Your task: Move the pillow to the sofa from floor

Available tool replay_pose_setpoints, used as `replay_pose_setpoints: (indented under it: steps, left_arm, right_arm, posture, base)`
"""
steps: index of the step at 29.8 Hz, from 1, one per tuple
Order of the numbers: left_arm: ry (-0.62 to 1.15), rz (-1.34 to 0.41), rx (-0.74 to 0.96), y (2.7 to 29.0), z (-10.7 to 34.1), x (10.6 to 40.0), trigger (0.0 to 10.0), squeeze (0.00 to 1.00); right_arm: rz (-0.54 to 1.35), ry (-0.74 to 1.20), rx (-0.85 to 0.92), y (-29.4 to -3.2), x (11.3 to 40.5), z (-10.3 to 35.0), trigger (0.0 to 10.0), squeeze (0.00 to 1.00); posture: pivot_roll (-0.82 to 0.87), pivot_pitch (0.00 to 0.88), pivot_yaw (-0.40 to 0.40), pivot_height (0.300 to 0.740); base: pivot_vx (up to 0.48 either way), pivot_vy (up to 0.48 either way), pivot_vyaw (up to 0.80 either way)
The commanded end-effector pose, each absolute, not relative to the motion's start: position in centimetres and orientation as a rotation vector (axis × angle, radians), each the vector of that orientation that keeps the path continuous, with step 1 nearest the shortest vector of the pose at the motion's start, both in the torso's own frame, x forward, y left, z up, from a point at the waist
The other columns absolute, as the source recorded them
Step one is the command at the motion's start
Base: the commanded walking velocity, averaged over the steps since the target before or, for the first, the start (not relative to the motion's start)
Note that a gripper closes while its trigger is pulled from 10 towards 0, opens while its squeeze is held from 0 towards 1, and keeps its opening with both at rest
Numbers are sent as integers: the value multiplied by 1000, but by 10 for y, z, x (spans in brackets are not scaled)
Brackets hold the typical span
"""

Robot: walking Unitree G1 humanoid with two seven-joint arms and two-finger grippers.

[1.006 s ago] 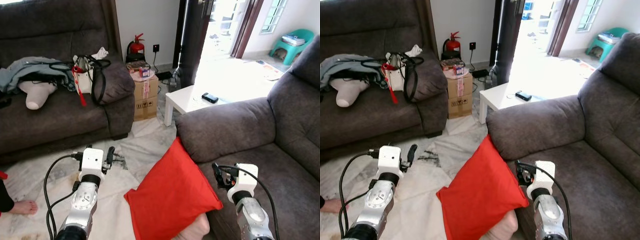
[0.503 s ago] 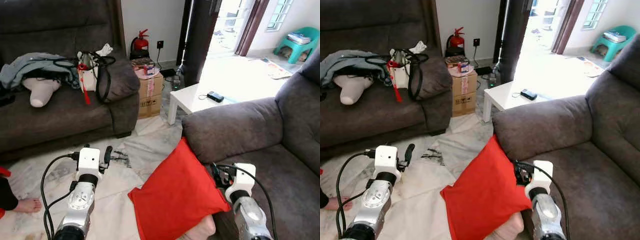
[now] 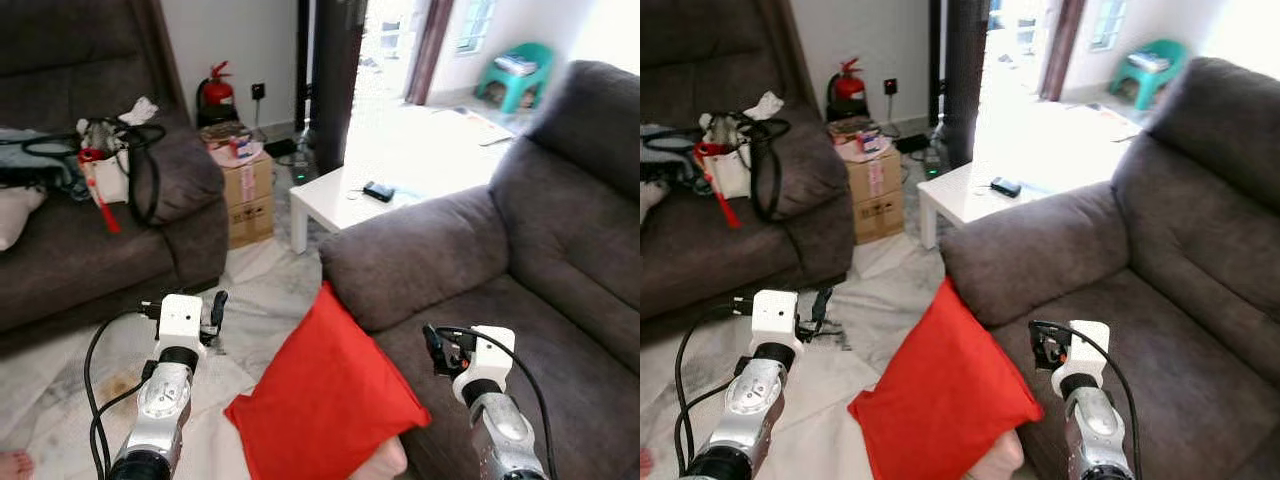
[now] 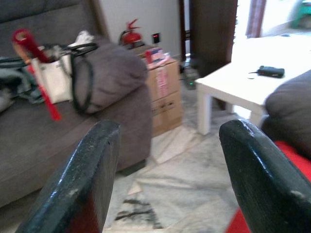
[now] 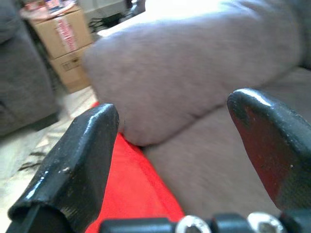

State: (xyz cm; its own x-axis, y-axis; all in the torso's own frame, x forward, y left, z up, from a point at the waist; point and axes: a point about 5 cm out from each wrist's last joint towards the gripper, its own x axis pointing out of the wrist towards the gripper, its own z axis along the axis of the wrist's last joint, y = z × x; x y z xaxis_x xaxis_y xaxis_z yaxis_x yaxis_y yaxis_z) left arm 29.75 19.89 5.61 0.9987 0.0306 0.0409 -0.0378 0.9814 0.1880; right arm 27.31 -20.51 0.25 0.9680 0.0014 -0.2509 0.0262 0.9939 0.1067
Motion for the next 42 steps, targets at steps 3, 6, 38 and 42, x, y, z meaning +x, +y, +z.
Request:
replay_pose_setpoints:
  steps: [3, 6, 38, 42]
  left_arm:
    - [-32, 36, 193, 201, 56, 297, 10000, 0]
    - [-35, 27, 193, 200, 57, 297, 10000, 0]
    - [-152, 86, 244, 204, 79, 298, 10000, 0]
    - [-182, 85, 256, 203, 87, 300, 10000, 0]
  right_arm:
    - [-12, 259, 113, -204, 275, 3, 10000, 0]
    - [-11, 260, 114, -204, 274, 3, 10000, 0]
    - [-6, 87, 117, -203, 275, 20, 10000, 0]
    - [-13, 34, 117, -202, 278, 29, 10000, 0]
  posture:
    - [80, 0, -49, 740]
    - [79, 1, -46, 740]
    - [84, 11, -30, 740]
    - [80, 4, -21, 740]
  base:
    - [107, 0, 0]
    - [0, 0, 0]
    - [66, 0, 0]
    - [0, 0, 0]
